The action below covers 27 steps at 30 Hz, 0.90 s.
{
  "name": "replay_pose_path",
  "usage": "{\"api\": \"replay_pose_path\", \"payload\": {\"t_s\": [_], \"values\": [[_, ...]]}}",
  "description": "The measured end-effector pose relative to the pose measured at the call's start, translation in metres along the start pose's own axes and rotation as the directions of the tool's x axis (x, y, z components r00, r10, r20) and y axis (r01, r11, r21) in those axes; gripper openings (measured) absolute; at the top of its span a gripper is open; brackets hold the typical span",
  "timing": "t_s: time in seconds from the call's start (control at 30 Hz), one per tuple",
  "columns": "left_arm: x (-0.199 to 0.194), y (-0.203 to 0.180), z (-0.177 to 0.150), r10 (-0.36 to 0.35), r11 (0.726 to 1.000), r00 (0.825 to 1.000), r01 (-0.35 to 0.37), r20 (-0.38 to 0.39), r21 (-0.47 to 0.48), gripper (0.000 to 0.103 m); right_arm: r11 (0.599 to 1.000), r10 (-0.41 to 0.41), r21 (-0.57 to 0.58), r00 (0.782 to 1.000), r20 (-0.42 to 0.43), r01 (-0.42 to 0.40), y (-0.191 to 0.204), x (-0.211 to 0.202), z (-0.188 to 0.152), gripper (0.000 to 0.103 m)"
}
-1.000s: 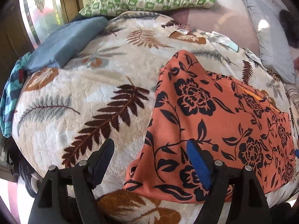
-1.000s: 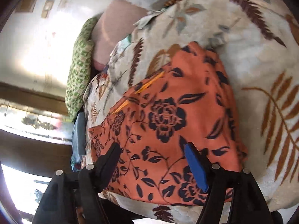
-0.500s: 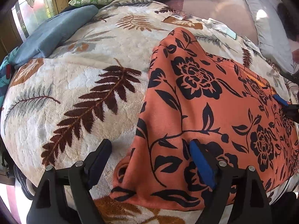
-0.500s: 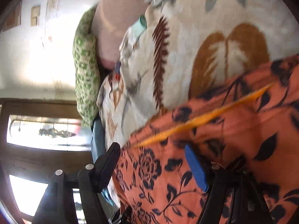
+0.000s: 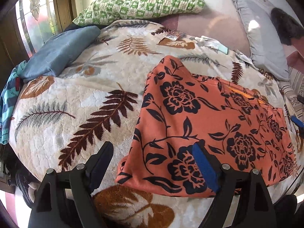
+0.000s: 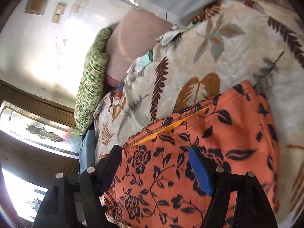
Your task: Fold small clothes
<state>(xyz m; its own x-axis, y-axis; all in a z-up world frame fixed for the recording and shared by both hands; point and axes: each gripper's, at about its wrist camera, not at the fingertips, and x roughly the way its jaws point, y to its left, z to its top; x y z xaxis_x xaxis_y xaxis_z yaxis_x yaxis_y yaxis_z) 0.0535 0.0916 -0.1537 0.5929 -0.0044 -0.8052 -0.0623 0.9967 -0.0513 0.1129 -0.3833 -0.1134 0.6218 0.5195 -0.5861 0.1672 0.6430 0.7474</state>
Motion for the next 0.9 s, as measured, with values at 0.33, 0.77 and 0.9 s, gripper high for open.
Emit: {"api": "replay_pose_path", "payload": {"t_s": [0.33,0.77,0.9], "values": [[-0.016,-0.046,-0.012,-0.027,0.998,0.999,0.024,0.032,0.066,0.086,0.907,0.027,0.418,0.997,0.074,-0.056,-0.121,-0.102,-0.124,0.081],[-0.003,-0.049,-0.014,0.020,0.996,1.000,-0.021,0.012,0.085,0.086,0.912,-0.012,0.409,0.993,0.121,-0.039,-0.132,-0.077,-0.105,0.082],[0.024,-0.054,-0.023,0.075,0.988,0.997,-0.071,-0.030,0.134,0.086,0.947,-0.115,0.312,0.988,0.103,0.077,-0.119,-0.067,-0.098,0.078]]}}
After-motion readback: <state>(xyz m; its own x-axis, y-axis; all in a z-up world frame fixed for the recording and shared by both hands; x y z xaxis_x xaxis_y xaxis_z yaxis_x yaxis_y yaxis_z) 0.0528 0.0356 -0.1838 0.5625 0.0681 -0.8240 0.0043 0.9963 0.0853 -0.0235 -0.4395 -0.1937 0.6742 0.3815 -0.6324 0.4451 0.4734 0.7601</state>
